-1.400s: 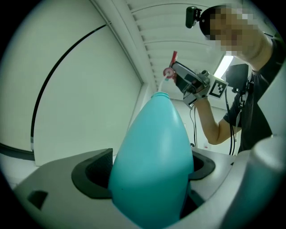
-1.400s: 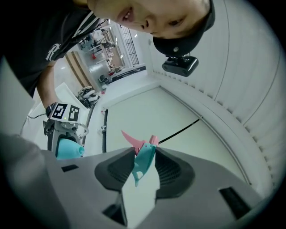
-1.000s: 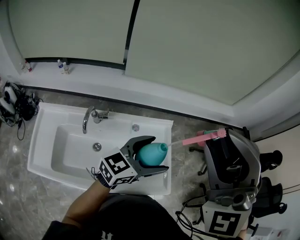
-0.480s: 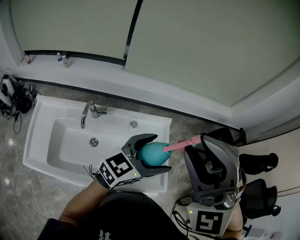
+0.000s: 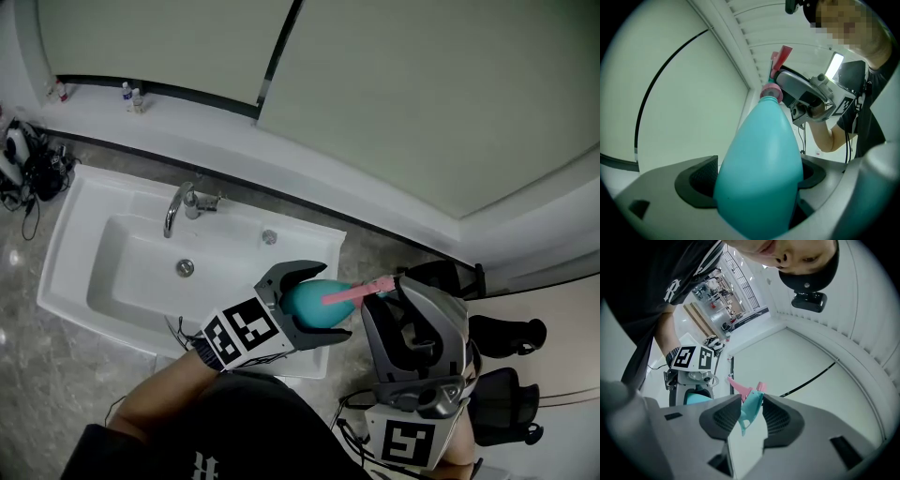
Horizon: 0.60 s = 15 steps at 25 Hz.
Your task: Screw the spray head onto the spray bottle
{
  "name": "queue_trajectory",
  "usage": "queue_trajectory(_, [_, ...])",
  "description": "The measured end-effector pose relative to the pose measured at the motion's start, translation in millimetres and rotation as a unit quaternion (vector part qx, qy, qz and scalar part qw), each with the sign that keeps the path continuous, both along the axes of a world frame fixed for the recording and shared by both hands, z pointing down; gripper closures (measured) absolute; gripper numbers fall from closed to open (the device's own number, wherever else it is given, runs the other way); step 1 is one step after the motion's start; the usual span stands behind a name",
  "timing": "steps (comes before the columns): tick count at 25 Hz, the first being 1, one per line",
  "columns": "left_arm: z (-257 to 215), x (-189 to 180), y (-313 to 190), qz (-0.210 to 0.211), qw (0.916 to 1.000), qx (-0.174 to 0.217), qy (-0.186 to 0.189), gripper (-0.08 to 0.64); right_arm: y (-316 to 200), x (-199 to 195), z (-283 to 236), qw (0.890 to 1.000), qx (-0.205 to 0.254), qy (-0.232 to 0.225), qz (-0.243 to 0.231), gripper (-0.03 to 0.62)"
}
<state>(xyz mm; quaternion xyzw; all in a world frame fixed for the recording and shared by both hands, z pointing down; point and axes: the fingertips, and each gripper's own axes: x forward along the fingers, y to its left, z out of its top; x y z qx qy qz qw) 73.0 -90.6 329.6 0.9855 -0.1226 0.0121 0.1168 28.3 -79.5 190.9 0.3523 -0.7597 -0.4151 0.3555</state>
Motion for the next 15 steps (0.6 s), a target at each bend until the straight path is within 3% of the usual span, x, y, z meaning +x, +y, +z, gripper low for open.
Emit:
queue_trajectory(11, [-3.9, -4.3, -1.1, -0.018, 0.9998, 0.010, -0.005, 0.091, 0.2, -7.1, 10.7, 0.999, 0.014, 0.037, 0.002, 0.449])
queue_trajectory(15, [-2.9, -8.6, -11.0, -0.060, 0.9971, 0.037, -0.029, 0.091, -7.0, -6.0, 12.0, 0.998, 0.005, 0.033, 0.048, 0.448])
